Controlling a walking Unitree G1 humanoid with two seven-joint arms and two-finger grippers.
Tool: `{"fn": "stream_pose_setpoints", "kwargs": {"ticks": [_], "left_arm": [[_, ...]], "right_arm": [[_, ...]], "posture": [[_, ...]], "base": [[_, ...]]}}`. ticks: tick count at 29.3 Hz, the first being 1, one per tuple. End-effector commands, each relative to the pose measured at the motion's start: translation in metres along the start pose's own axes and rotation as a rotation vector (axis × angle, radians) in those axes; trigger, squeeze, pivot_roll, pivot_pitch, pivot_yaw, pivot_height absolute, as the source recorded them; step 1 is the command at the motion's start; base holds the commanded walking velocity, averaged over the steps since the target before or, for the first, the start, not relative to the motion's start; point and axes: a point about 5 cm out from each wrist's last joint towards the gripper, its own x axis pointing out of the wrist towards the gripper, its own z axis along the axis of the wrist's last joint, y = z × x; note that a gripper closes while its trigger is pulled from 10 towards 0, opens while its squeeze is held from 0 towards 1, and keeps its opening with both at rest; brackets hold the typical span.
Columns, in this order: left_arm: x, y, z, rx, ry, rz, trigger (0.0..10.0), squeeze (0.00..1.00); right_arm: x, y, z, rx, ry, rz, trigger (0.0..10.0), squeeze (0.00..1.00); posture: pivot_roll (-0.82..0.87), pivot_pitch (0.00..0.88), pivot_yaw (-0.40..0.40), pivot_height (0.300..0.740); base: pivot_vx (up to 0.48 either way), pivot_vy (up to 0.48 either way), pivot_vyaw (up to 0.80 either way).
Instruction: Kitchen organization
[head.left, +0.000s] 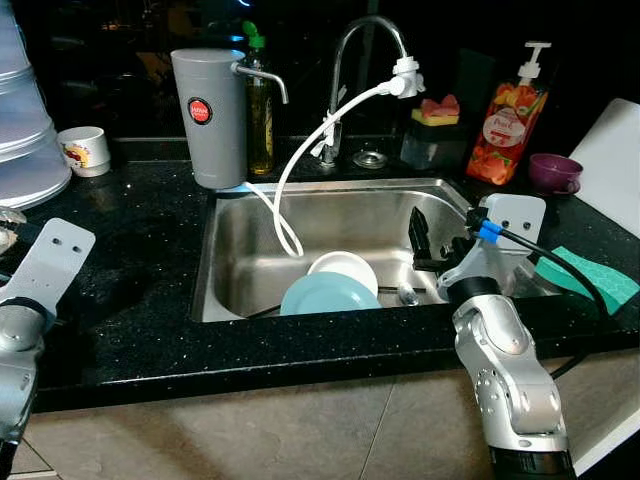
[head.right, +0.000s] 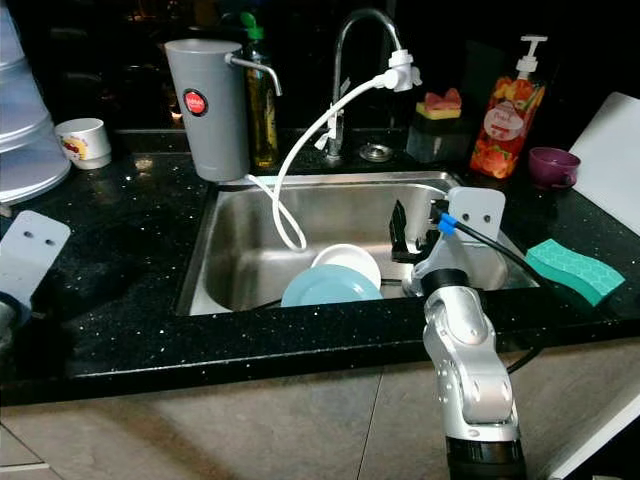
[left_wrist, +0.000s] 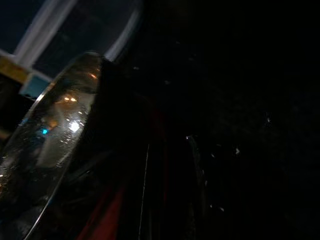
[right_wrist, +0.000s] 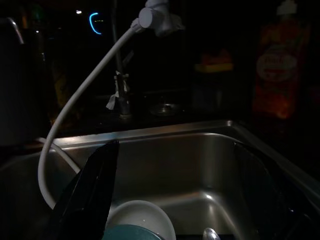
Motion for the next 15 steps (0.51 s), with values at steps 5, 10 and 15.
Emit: {"fn": "stream_pose_setpoints", "kwargs": {"ticks": [5, 10, 15], "left_arm": [[0.002, 0.001, -0.01, 0.054, 0.09, -0.103, 10.0, 0.0], [0.002, 0.006, -0.006, 0.107, 0.079, -0.114, 10.0, 0.0], [0.002, 0.011, -0.004, 0.123, 0.104, -0.092, 10.0, 0.0]], "right_arm": [[0.0, 0.0, -0.002, 0.005, 0.0, -0.006, 10.0, 0.0], [0.001, 0.0, -0.002, 0.005, -0.001, -0.005, 10.0, 0.0], [0.0, 0.0, -0.002, 0.007, 0.0, -0.008, 10.0, 0.0]], "posture": [[0.06, 0.134, -0.015, 0.74], [0.06, 0.134, -0.015, 0.74], [0.06, 0.135, -0.011, 0.74]], "base": [[0.0, 0.0, 0.0], [0.0, 0.0, 0.0], [0.0, 0.0, 0.0]]}}
